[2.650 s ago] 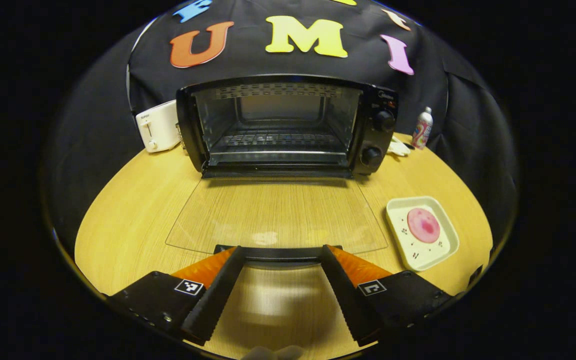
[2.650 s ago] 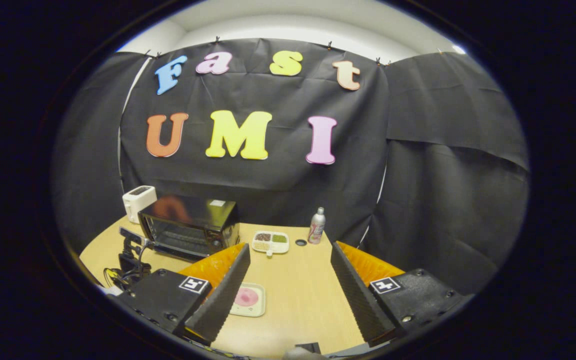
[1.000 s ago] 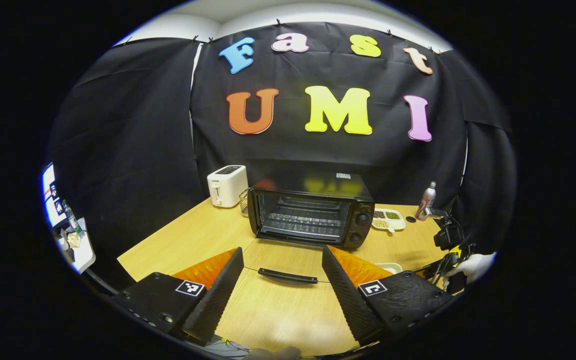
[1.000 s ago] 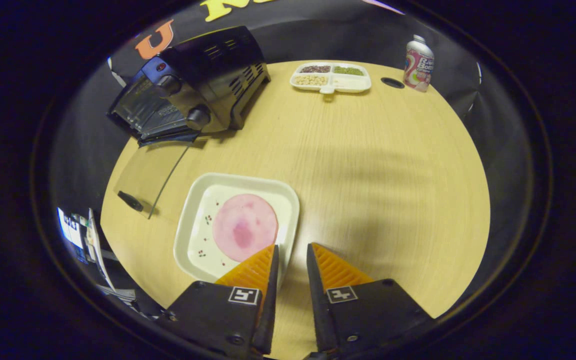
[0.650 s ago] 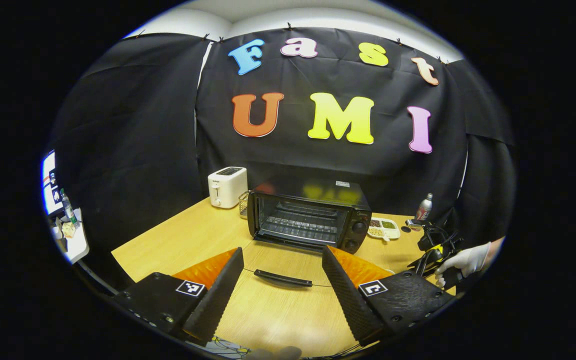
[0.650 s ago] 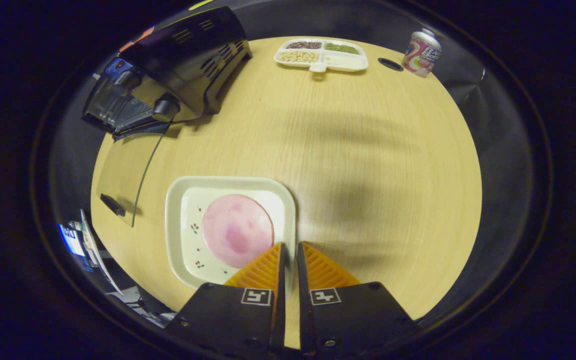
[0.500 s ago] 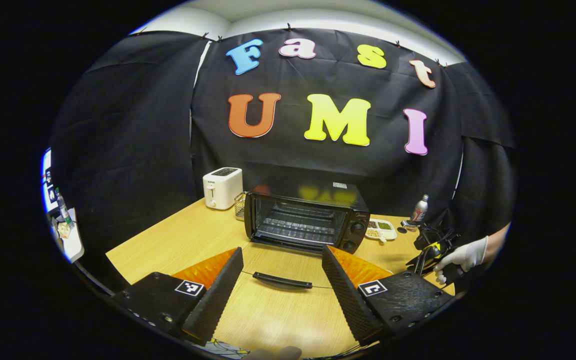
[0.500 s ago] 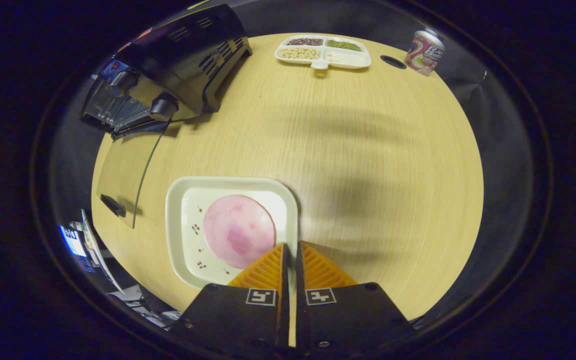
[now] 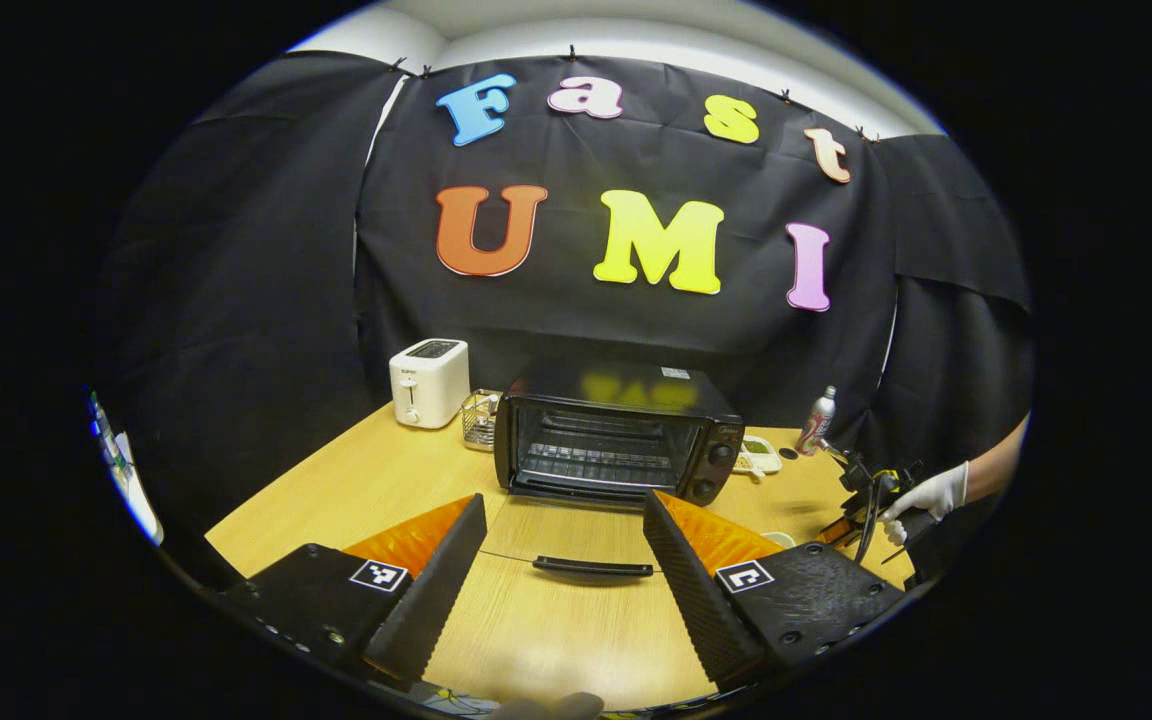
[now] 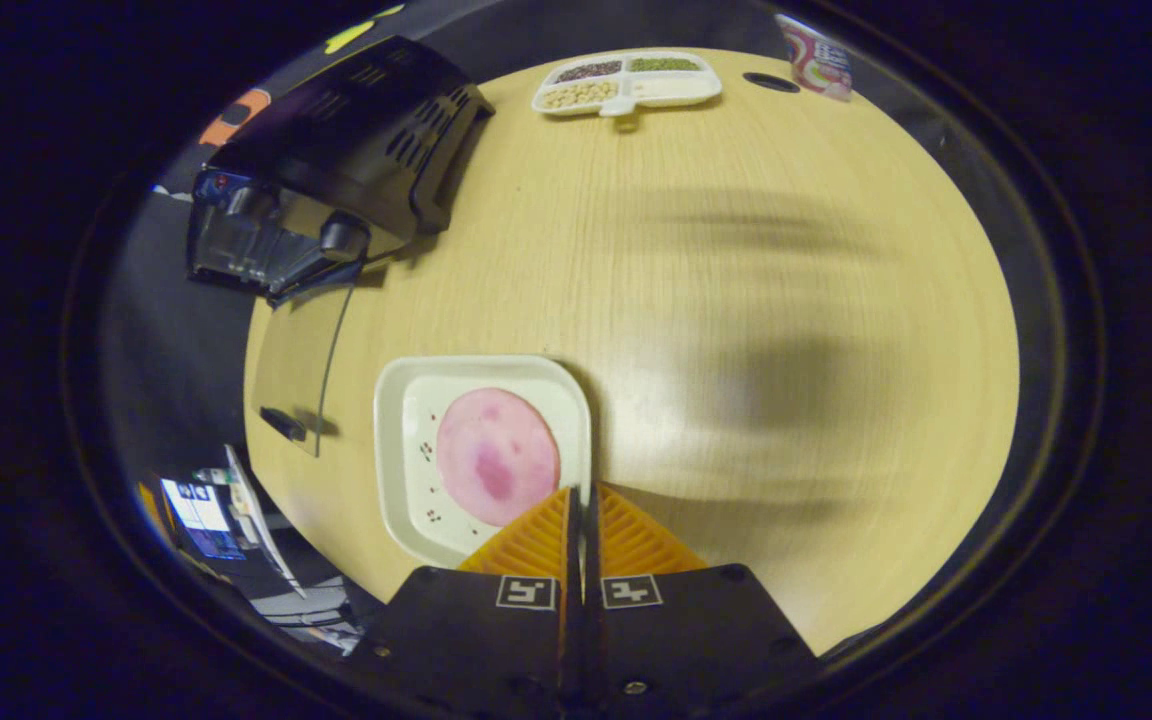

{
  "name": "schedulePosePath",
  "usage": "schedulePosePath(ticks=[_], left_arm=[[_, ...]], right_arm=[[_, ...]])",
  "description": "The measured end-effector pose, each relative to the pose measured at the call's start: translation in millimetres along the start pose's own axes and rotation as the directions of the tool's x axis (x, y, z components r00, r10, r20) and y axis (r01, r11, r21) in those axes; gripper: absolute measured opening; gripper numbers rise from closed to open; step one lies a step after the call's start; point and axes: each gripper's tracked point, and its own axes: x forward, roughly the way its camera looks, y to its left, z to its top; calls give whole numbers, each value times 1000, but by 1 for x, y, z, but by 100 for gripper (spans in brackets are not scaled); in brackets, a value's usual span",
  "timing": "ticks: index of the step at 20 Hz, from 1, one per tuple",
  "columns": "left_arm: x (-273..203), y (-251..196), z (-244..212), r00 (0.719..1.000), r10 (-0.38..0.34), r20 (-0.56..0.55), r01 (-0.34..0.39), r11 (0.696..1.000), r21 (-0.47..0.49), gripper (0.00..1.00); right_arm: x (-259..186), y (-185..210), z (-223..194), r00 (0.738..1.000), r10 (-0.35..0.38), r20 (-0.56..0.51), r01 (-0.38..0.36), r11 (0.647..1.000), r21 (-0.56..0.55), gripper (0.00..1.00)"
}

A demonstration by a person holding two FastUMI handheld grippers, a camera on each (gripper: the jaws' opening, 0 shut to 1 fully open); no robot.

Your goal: Open the electric oven with the left hand, put the food in, and close the electric oven.

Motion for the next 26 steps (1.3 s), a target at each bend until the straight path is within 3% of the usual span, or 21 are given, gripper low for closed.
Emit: schedulePosePath(ticks=[2,3,4,6,11,15,18,20,22,26], left_arm=[[-4,5,4,1000,-16,0,16,1000,8,96],[-5,6,6,1000,-20,3,19,1000,13,96],[-7,6,7,1000,-25,2,25,1000,15,96],[-6,6,9,999,-33,0,33,999,10,96],[-3,7,9,999,-40,-10,40,999,14,96],[1,10,6,999,-35,-20,35,999,10,96],[1,9,3,999,-31,-26,31,1000,-4,96],[1,10,-1,999,-33,-31,33,999,-6,96],[4,8,-1,999,-32,-33,31,999,-7,96],[4,10,4,999,-21,-25,21,1000,-10,96]], right_arm=[[-2,7,-10,992,116,44,-119,990,81,0],[-5,7,-13,987,145,71,-152,982,112,4],[-8,10,-17,978,184,102,-197,970,142,0],[-12,5,-19,969,198,150,-224,957,183,2],[-12,4,-18,979,134,152,-156,978,141,0],[2,4,-19,998,24,58,-29,995,97,4],[2,7,-15,998,-56,26,53,994,99,10],[4,5,-16,997,-73,16,71,992,105,4],[3,6,-16,999,-37,18,34,991,129,4],[2,16,-26,985,160,73,-172,962,211,2]])
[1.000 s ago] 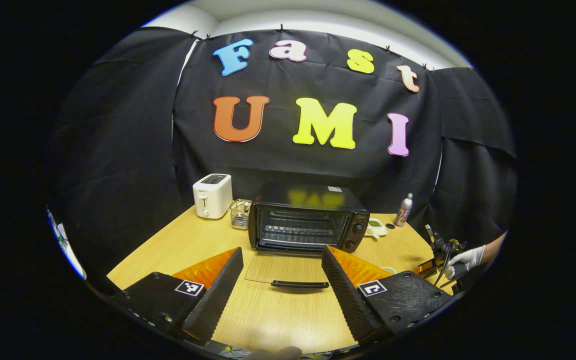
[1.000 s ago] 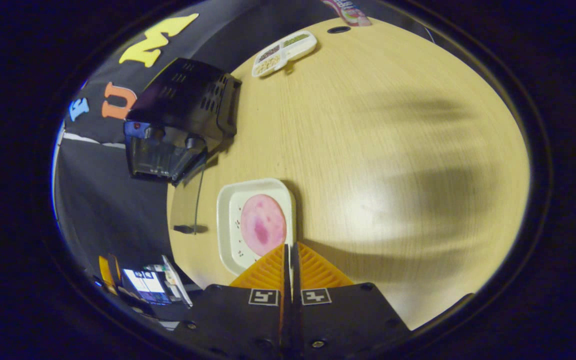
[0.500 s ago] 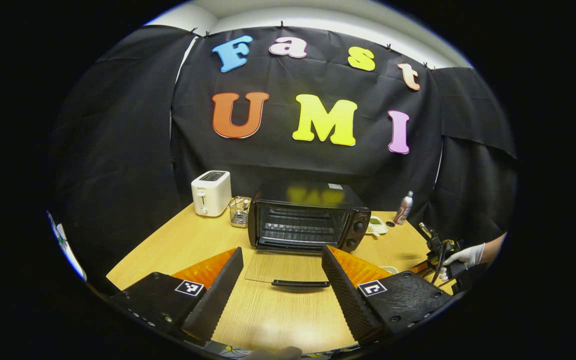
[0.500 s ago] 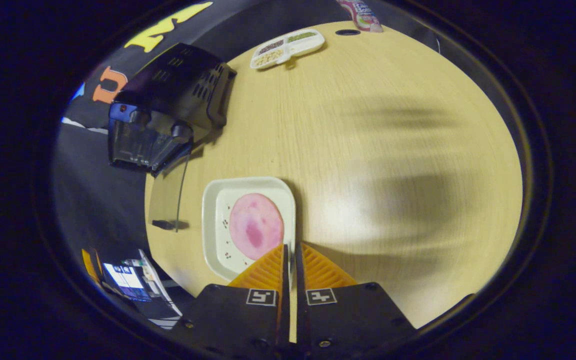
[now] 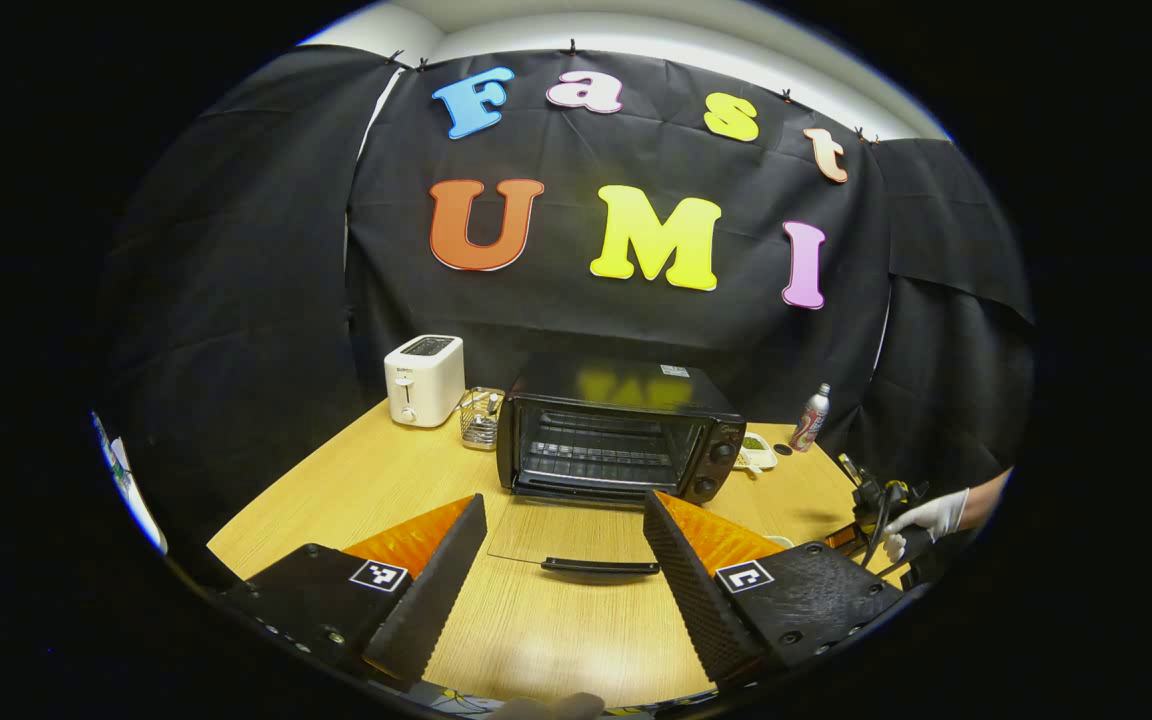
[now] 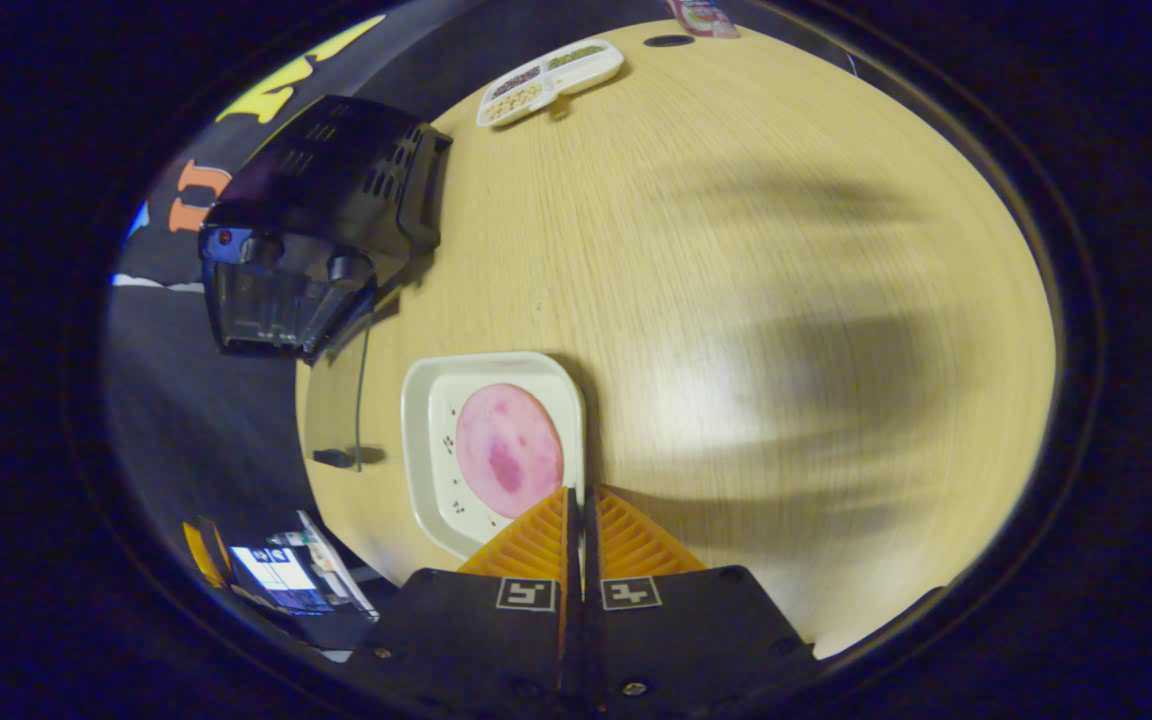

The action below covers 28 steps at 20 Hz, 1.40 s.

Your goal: Open the electric oven with the left hand, put the food in, and close the electric oven.

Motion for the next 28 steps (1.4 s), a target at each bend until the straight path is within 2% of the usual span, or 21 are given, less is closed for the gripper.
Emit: schedulePosePath(ticks=[1,4,5,6,7,8,10,13,15,16,17,18,19,20,21,24,26,27,28], left_arm=[[0,0,1,1000,4,-1,-4,1000,-1,96],[-1,-2,0,1000,5,-11,-5,1000,8,96],[-1,-2,-1,1000,1,-15,-1,1000,11,96],[-1,-3,0,1000,3,-16,-3,1000,13,96],[-1,-4,0,1000,0,-17,0,1000,13,96],[-1,-5,1,1000,-1,-14,2,1000,10,96],[-2,-7,7,1000,-4,-8,4,1000,11,96],[-3,-8,15,1000,-12,7,11,1000,20,96],[-4,-6,19,1000,-23,9,23,999,30,96],[-5,-5,24,999,-29,14,29,999,37,96],[-5,-3,28,999,-34,16,33,998,46,96],[-6,0,31,999,-36,20,35,998,54,96],[-7,3,34,999,-41,20,40,997,59,96],[-9,6,37,999,-45,20,44,997,60,96],[-10,8,38,999,-51,18,49,997,59,96],[-17,21,44,999,-52,13,51,996,69,96],[-21,29,49,999,-47,15,46,996,76,96],[-22,32,49,999,-44,13,43,996,79,96],[-23,35,49,999,-47,7,46,996,81,96]], right_arm=[[-2,2,0,999,41,20,-41,999,15,0],[-13,-1,4,990,112,89,-119,990,75,4],[-16,-1,7,984,133,117,-145,985,97,0],[-23,-1,5,980,149,132,-165,979,121,4],[-29,1,5,973,164,160,-188,972,143,0],[-33,6,2,969,175,177,-202,969,145,3],[-43,11,0,960,162,230,-204,964,170,0],[-54,48,-11,939,172,298,-225,962,155,3],[-54,83,-17,924,195,329,-254,956,148,0],[-50,101,-18,915,206,346,-275,947,163,3],[-45,120,-21,906,220,361,-296,940,170,0],[-39,139,-23,895,232,380,-316,933,173,4],[-30,156,-24,887,233,399,-323,930,175,0],[-23,169,-25,880,225,419,-328,925,191,3],[-13,180,-26,875,220,432,-334,919,208,0],[21,206,-23,863,170,476,-331,901,279,4],[44,220,-17,859,142,492,-343,873,347,4],[57,228,-14,863,147,484,-352,862,365,3],[62,241,-10,855,158,494,-375,846,380,3]])
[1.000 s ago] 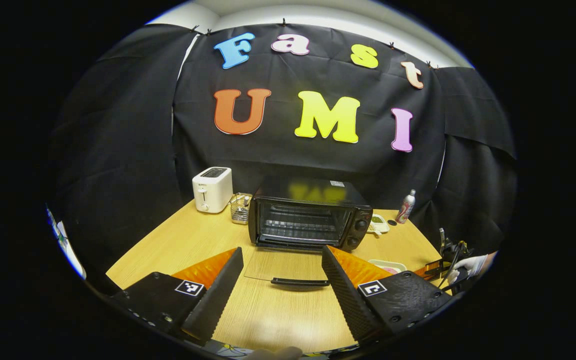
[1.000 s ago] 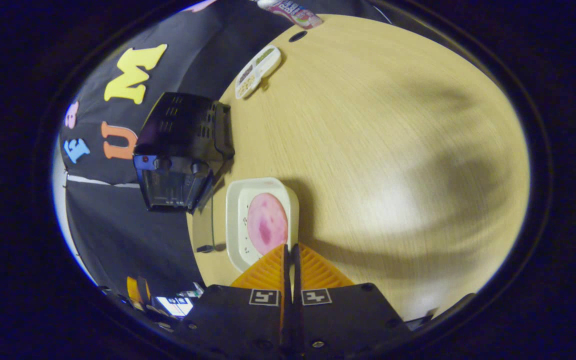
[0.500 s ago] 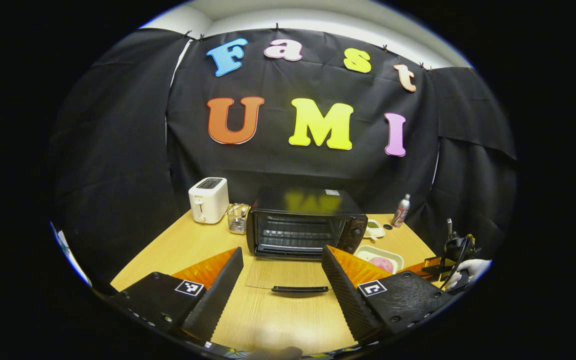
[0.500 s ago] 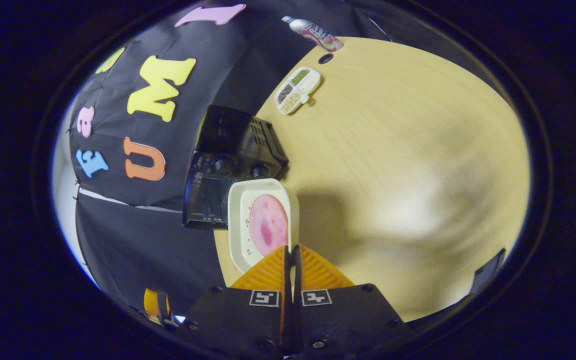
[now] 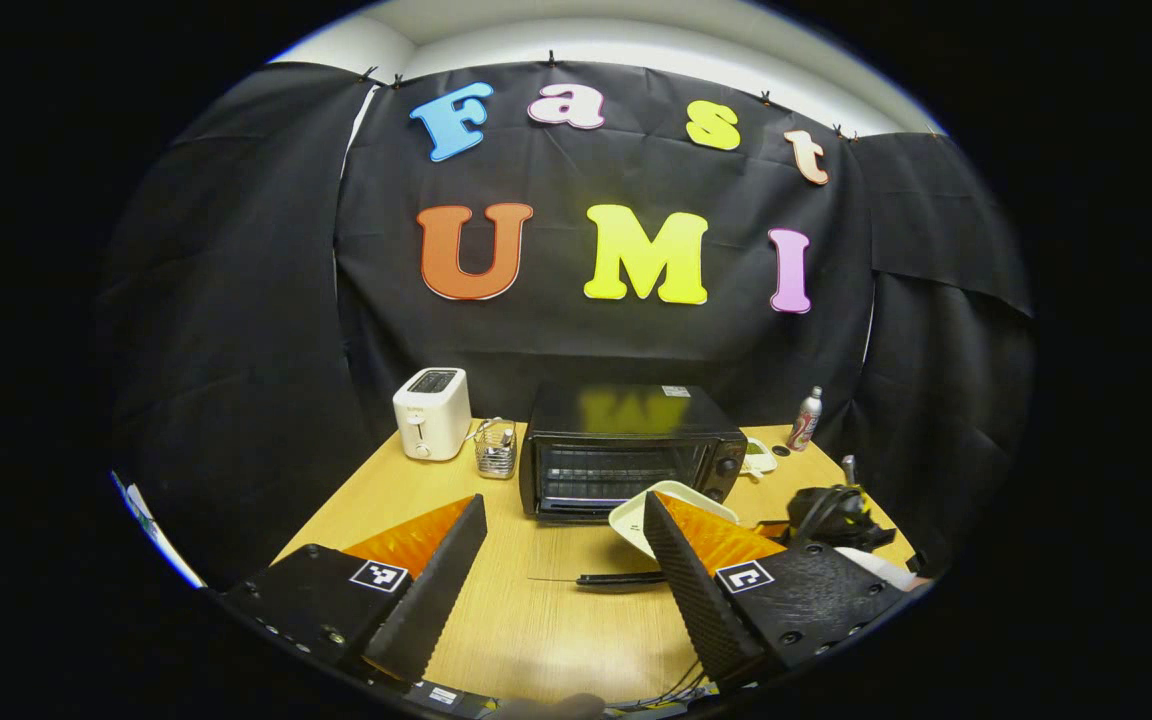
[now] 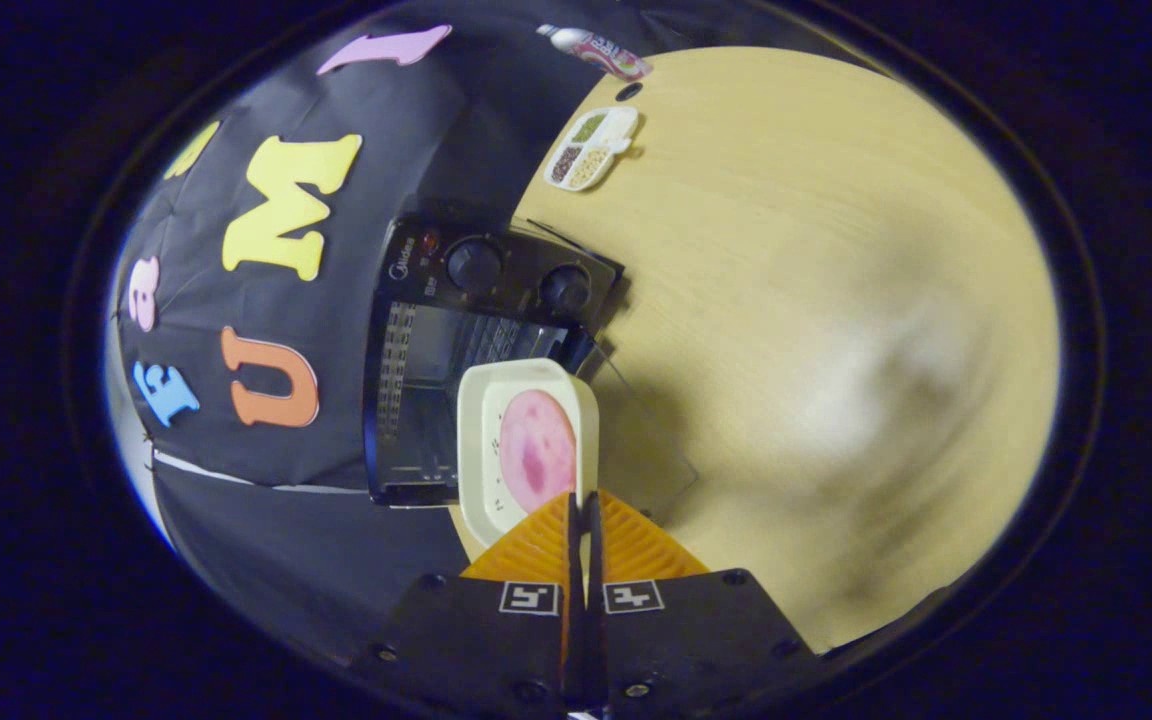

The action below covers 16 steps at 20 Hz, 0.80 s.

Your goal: Open the electric oven with the left hand, put the food in, and close the electric oven.

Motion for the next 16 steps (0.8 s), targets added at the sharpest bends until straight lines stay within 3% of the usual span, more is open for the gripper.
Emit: schedulePosePath(ticks=[11,12,16], left_arm=[[2,26,2,1000,22,-17,-22,1000,-7,96],[5,29,2,999,27,-22,-27,1000,-9,96],[11,37,1,999,39,-32,-40,999,-25,96]], right_arm=[[85,49,10,992,-16,124,-3,988,152,4],[93,52,15,990,-21,141,-1,988,154,0],[109,67,28,981,14,191,-29,997,75,4]])
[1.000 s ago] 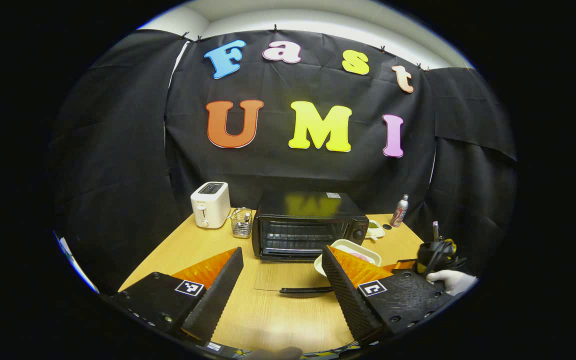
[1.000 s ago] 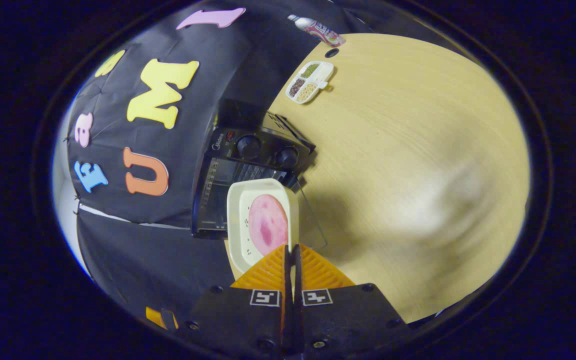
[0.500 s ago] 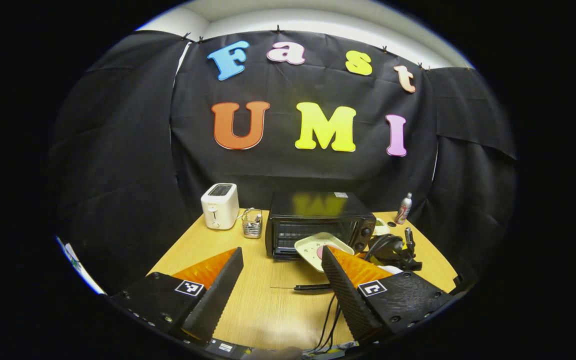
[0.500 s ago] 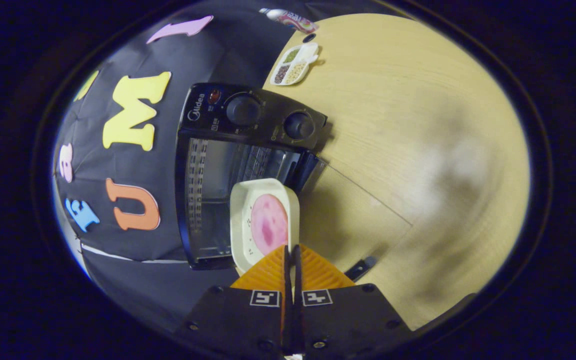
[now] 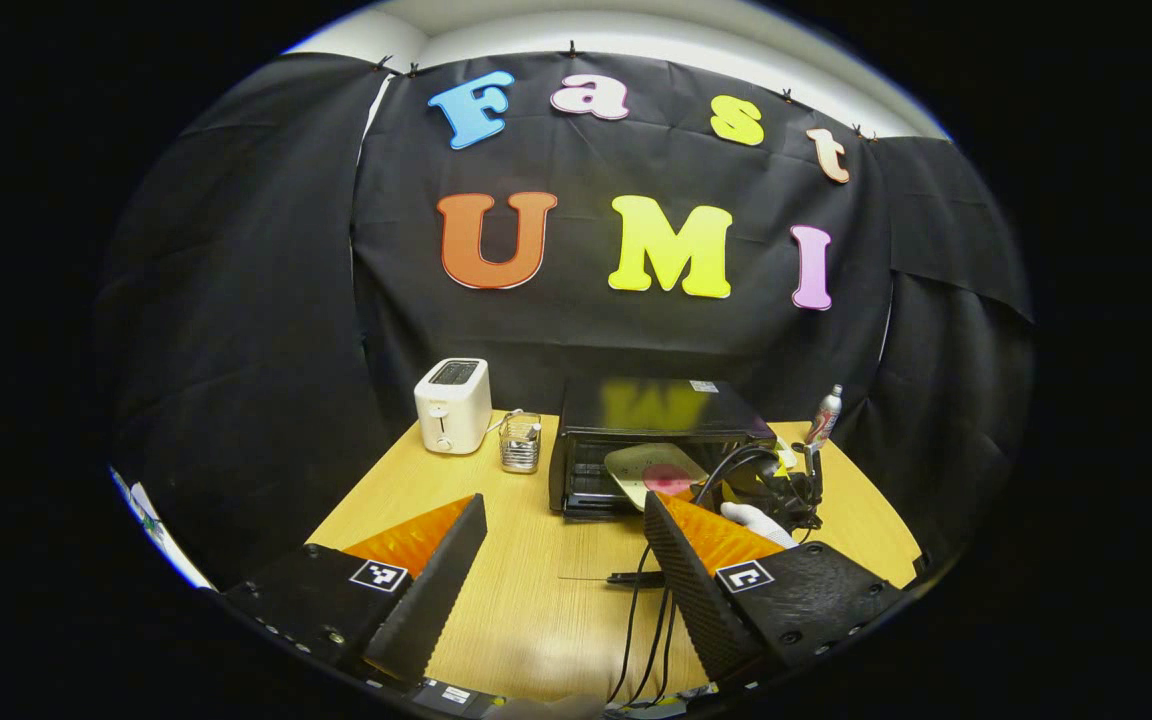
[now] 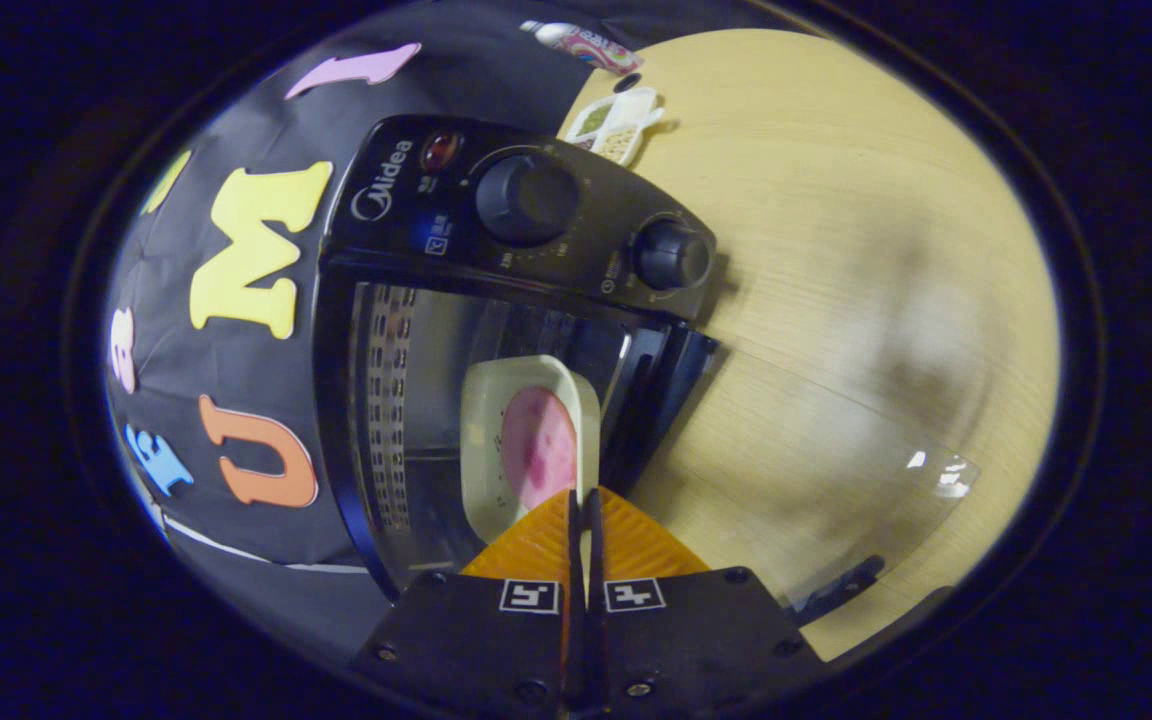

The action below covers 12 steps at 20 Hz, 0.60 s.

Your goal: Open the electric oven with the left hand, put the food in, and close the electric oven.

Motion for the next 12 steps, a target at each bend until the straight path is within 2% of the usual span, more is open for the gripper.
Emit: schedulePosePath(ticks=[4,5,6,8,9,10,11,12], left_arm=[[3,4,3,1000,8,4,-8,1000,-9,96],[3,6,4,1000,11,8,-11,1000,-5,96],[3,6,4,1000,13,6,-13,1000,-7,96],[4,7,4,1000,13,9,-13,1000,-13,96],[4,7,3,1000,15,9,-15,1000,-14,96],[5,8,4,1000,15,13,-15,1000,-20,96],[6,5,4,1000,14,15,-13,1000,-24,96],[6,5,4,1000,12,17,-11,1000,-26,96]], right_arm=[[6,17,-4,992,123,-27,-124,992,-33,10],[7,16,-6,991,129,-42,-131,991,-39,2],[4,15,-6,989,133,-59,-135,990,-45,12],[-3,21,4,988,148,-37,-151,984,-95,12],[-9,22,10,989,147,-22,-149,981,-128,32],[-15,22,15,989,144,-14,-145,978,-152,29],[-22,21,17,990,138,-20,-139,974,-179,44],[-30,21,20,991,135,-21,-136,970,-201,39]])
